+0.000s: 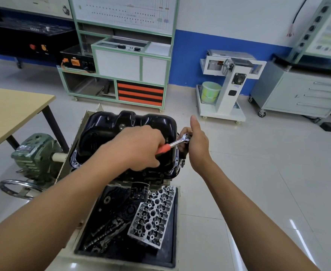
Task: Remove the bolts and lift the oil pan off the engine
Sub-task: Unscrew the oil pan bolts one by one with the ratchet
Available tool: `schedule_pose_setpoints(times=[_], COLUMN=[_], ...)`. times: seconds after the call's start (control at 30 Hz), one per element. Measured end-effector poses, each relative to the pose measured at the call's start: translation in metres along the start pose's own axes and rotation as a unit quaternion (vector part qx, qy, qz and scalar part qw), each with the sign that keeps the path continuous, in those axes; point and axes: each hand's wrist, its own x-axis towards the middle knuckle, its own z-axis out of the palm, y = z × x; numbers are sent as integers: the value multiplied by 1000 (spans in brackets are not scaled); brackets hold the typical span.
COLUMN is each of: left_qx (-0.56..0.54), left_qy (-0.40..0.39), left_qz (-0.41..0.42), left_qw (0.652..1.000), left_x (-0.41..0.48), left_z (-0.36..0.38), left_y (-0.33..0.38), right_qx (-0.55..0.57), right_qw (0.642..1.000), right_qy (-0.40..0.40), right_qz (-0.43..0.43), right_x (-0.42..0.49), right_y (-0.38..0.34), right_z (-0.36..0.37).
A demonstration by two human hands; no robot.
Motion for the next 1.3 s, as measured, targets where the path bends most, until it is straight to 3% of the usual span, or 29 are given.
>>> schedule_pose_setpoints(times=[0.13, 0.23, 0.33, 0.43, 0.57, 0.7, 0.87, 1.0, 1.1, 1.17, 1.3], left_qx=[22, 10, 27, 9, 22, 56, -15, -70, -73, -18, 29], left_qy=[30, 99, 176, 193, 154, 56, -54, -146, -214, -180, 43], left_qz=[-19, -51, -47, -51, -85, -55, 18, 17, 16, -3, -77], left_qw=[999, 994, 983, 980, 984, 995, 998, 987, 974, 983, 996], left_x=[34, 64, 85, 92, 73, 34, 0, -3, 12, 28, 64], left_z=[-5, -2, 8, 14, 12, 7, 13, 5, -5, -11, -9], left_y=[-15, -12, -2, 4, 6, 18, 42, 37, 16, -1, -22], right_qx=[-21, -40, -32, -26, -54, -9, -22, -46, -30, -16, -73], right_qw=[992, 979, 971, 973, 997, 995, 995, 998, 999, 999, 993], right_qy=[-126, -199, -239, -229, -51, 91, 91, 16, 29, 31, -83], right_qz=[-20, -15, -1, 13, -33, -43, -31, -38, -17, -6, -42], right_x=[3, 5, 9, 14, 6, -7, -16, -15, -12, -11, -13], right_y=[-1, -3, -10, -12, -4, 2, 2, 6, 3, 2, 4], right_z=[-9, -16, -18, -25, -28, -9, 16, 14, 9, 6, 2])
